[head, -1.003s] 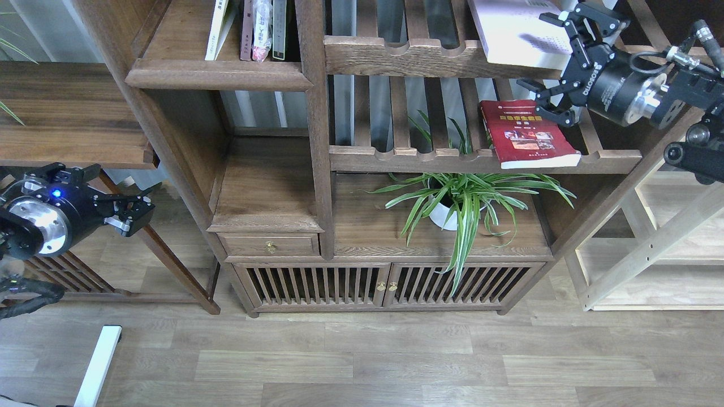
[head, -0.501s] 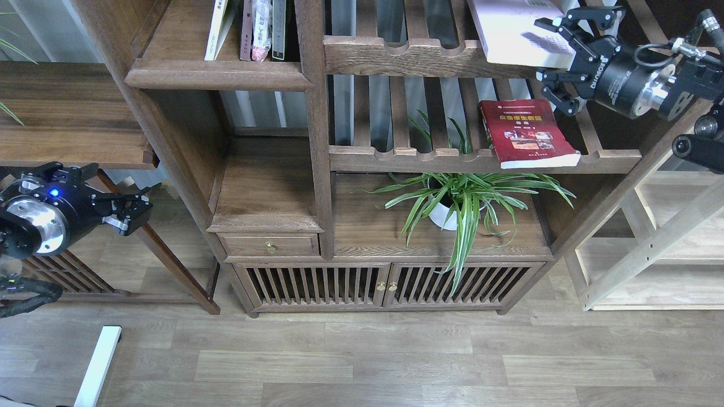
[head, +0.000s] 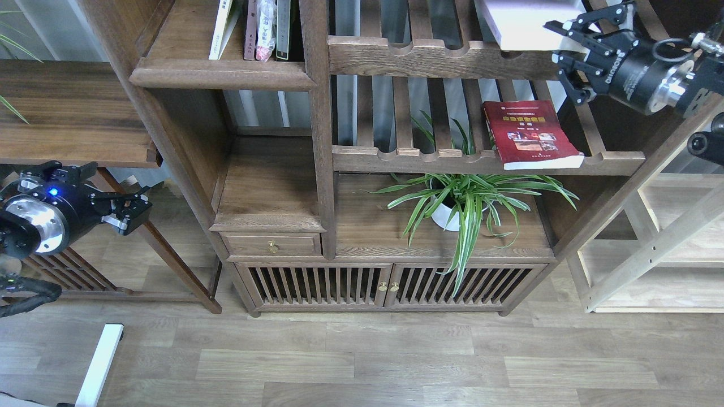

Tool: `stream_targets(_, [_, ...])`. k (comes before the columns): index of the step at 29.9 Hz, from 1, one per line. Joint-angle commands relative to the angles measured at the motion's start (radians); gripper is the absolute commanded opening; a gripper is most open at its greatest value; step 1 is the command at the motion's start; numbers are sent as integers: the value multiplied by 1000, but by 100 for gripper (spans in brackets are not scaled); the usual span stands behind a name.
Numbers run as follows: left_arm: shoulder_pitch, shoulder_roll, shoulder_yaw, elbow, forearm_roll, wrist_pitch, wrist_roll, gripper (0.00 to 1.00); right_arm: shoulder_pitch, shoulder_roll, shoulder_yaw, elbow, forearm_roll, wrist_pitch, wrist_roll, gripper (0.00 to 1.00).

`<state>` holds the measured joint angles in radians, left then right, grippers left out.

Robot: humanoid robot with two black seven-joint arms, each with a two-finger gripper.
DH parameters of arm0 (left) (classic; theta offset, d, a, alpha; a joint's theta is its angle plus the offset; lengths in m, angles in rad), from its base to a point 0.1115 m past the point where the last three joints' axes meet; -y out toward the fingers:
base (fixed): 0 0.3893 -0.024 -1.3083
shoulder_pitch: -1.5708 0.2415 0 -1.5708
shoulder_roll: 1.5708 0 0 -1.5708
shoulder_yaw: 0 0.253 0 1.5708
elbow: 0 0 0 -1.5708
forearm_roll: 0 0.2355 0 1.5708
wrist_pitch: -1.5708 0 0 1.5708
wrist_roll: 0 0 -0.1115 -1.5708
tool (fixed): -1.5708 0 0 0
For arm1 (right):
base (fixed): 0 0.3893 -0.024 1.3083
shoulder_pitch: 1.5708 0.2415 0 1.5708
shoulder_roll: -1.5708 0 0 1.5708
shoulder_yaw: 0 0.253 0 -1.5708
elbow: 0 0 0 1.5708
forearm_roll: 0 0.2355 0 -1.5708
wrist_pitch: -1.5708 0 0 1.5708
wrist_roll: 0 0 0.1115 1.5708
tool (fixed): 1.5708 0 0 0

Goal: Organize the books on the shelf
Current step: 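Raise the right gripper to the upper shelf beside the white book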

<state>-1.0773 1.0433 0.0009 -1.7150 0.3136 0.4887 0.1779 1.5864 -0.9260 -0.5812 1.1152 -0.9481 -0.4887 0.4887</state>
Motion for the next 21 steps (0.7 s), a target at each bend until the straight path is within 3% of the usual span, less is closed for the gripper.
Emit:
stream_targets(1, [0, 0, 1, 0, 2, 0, 0, 86, -2, -48, 21, 18, 14, 0, 0, 0])
stream_targets(21, [2, -14, 2, 31, 6, 0, 0, 86, -12, -315, 93, 170, 12, 0, 0, 0])
